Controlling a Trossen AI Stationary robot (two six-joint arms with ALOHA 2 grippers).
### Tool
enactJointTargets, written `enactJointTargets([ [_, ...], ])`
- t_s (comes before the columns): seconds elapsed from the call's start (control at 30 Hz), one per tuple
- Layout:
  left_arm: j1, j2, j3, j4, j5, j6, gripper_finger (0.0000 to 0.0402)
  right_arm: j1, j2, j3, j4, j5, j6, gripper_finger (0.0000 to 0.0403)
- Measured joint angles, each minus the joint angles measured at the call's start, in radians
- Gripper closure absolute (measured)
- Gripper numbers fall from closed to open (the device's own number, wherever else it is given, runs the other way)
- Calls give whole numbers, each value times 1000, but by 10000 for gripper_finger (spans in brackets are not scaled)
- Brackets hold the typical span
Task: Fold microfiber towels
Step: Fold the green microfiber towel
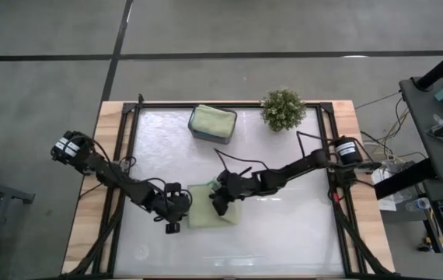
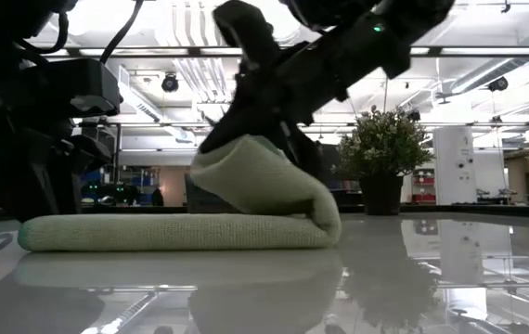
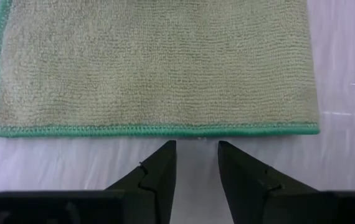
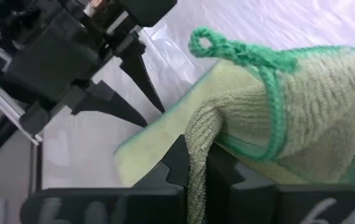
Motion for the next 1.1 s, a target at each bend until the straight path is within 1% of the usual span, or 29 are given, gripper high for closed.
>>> enactJointTargets([
  [0.13, 0, 0, 0, 0, 0, 0, 297, -6, 32, 58, -81, 0, -29, 387],
  [0.3, 0, 1, 0, 2, -3, 0, 297, -8, 51, 82, -88, -2, -46, 386],
  [0.43, 0, 1, 0, 5, -10, 0, 297, -8, 59, 84, -87, -2, -51, 370],
  [0.53, 0, 1, 0, 8, -14, 0, 297, -8, 62, 84, -76, -2, -55, 354],
  [0.73, 1, 3, 0, 22, -22, 1, 297, -8, 98, 85, 48, -2, -82, 313],
  [0.93, 1, 3, 0, 29, -27, 1, 297, -20, 136, 134, 54, 1, -111, 276],
  [1.1, 1, 2, 0, 24, -27, 1, 297, -20, 167, 193, 39, 0, -155, 233],
])
